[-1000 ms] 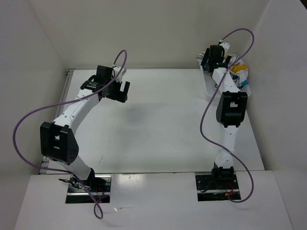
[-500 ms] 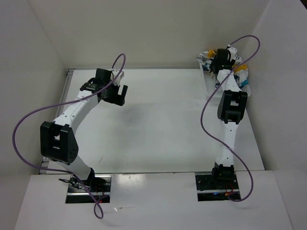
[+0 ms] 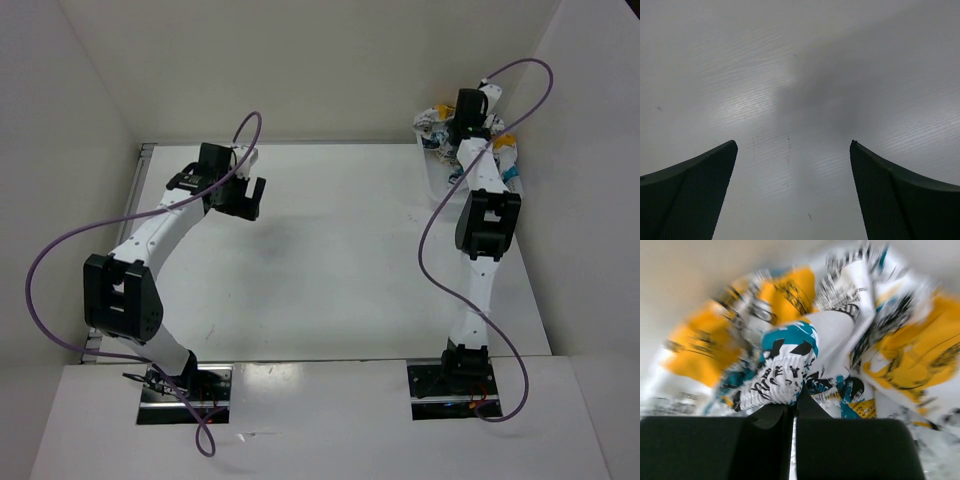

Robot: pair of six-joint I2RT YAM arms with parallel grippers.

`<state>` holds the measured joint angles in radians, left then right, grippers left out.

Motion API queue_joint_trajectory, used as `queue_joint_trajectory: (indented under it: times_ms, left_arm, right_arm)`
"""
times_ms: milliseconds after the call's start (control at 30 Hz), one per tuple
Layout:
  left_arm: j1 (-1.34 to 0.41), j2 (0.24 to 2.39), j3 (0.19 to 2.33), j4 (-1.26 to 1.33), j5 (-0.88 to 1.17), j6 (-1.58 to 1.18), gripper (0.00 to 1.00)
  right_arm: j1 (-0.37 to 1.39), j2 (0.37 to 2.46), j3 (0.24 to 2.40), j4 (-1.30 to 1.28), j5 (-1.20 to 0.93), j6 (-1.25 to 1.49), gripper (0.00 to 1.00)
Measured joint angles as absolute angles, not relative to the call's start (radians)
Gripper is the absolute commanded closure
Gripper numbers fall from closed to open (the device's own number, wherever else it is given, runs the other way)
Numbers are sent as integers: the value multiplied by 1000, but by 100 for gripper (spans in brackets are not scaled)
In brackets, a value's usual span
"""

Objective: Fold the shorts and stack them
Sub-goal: Grab the shorts from the pile, then move the shorts to the center of the board

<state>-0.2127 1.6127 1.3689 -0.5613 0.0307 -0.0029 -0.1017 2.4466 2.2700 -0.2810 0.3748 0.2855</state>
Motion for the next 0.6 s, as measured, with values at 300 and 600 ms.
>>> queue_joint_trajectory:
  times_ms: [300,600]
  left_arm:
    - [-213,1600,1375,-552,-9,-3,0]
    - [-213,1528,1397,-506,-92,-3,0]
  right_arm:
    - [10,2059,2172,-194,416,162,100]
    - [207,1930,2443,-179,364,82,100]
